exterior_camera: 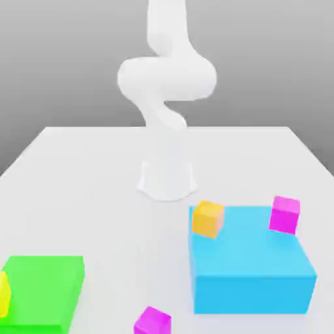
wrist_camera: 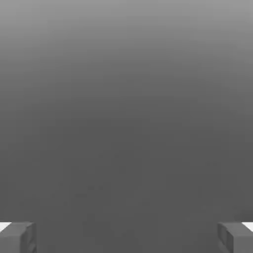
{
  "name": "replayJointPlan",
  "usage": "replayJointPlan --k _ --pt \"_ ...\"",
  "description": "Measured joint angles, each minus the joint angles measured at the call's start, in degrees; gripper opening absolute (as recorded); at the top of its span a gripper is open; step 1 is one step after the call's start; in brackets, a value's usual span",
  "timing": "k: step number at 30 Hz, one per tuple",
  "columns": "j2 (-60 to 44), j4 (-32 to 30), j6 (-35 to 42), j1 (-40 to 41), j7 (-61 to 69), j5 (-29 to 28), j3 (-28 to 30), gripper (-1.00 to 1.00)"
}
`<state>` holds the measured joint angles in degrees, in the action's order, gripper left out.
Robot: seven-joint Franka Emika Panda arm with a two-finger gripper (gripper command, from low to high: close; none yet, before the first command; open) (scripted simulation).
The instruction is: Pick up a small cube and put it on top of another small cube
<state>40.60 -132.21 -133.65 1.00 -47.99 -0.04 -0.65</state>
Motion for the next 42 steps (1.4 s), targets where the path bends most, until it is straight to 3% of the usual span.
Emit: replayJointPlan --k 15,27,32,33,42 --pt "-31.5 -2.6 -11.3 4.7 -14.1 -1.8 -3.1 0.00" --pt "-56.4 -4.6 -20.3 4.8 -24.4 -2.1 -2.2 0.00" --pt "-66.8 -2.9 -27.6 4.2 -25.5 -2.6 -1.3 0.00" --pt "-67.9 -2.7 -28.5 4.1 -25.6 -2.7 -1.2 -1.00" --pt "-64.5 -3.4 -25.9 4.3 -25.4 -2.4 -1.5 -1.00"
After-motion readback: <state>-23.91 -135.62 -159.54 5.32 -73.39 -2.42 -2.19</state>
